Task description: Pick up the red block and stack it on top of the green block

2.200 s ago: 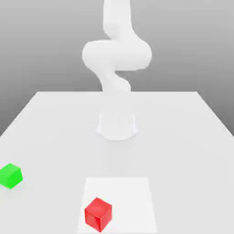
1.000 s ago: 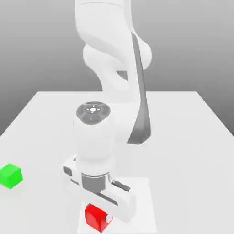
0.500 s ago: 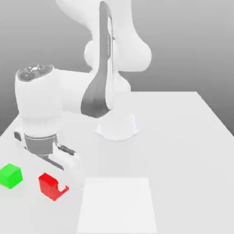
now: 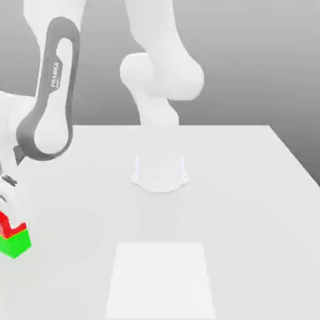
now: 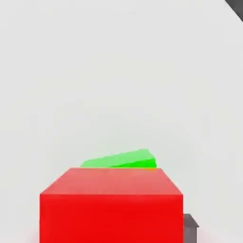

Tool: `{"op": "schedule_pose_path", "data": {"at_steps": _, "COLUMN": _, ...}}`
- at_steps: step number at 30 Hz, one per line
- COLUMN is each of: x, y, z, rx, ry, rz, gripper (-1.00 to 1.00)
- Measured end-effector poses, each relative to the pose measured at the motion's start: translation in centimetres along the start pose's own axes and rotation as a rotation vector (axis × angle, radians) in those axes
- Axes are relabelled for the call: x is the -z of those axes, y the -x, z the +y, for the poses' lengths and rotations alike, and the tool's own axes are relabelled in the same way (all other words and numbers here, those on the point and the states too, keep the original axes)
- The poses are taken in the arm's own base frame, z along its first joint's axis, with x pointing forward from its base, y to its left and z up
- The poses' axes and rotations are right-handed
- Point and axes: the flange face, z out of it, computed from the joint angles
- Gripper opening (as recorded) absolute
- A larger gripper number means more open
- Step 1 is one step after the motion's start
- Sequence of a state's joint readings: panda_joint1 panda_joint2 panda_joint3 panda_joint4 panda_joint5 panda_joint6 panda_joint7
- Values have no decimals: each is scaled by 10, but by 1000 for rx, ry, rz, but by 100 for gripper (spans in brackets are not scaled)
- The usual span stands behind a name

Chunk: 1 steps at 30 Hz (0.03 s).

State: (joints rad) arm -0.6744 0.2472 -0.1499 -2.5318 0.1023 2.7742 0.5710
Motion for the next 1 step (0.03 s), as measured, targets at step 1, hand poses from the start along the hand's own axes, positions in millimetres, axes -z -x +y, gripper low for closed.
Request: {"op": "schedule_pose_path", "data": {"at_steps": 1, "x": 0, "y": 0, "z": 0, "rx": 0, "ry": 0, "rz": 0, "gripper": 100}}
